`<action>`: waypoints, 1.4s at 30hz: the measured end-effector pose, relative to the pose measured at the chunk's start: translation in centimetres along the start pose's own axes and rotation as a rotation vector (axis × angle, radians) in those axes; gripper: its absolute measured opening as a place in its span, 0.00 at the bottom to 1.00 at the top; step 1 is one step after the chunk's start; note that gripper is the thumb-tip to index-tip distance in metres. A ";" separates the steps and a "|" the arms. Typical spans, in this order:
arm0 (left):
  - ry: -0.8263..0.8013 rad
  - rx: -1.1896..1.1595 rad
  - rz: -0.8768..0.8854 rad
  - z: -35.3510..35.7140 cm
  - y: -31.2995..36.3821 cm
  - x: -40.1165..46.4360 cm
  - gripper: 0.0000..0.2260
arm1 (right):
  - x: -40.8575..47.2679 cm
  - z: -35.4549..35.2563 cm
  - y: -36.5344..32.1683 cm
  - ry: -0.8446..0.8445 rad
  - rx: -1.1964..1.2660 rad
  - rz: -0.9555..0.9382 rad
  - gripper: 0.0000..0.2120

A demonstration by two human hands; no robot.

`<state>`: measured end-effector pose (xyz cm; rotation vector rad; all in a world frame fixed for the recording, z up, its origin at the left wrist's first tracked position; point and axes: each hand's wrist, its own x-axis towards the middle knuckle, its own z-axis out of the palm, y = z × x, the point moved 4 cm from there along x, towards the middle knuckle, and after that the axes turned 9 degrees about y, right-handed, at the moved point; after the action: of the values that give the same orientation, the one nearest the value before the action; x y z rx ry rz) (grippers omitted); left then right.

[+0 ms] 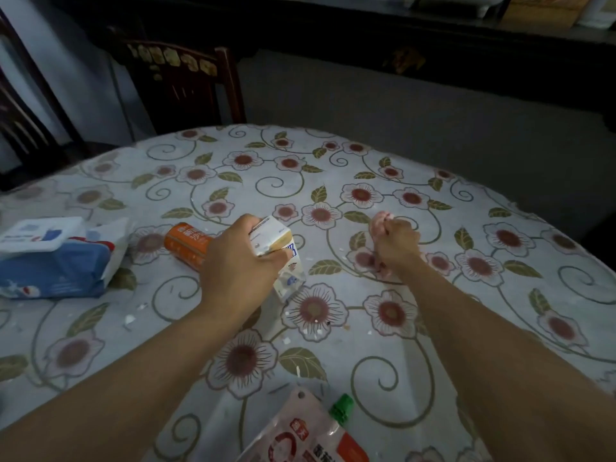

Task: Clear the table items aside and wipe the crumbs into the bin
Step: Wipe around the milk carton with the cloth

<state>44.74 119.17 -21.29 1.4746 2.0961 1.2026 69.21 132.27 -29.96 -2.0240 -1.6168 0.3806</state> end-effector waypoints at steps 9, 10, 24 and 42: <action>0.018 0.005 -0.008 -0.5 0.4 -0.5 0.11 | -9.8 3.0 -4.7 -0.197 0.109 -0.521 0.16; 0.020 0.004 -0.008 -0.6 0.8 -0.4 0.11 | -11.0 2.4 -4.6 -0.256 0.137 -0.579 0.15; -0.009 0.026 0.007 2.3 3.5 1.5 0.14 | -5.1 -3.9 1.4 0.041 0.343 0.003 0.11; -0.069 0.195 0.103 8.8 3.2 3.9 0.17 | 3.0 0.1 1.4 0.085 -0.052 0.134 0.28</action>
<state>50.86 126.98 -23.32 1.7027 2.1661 0.9890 71.06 135.01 -30.47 -2.1639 -1.4589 0.2985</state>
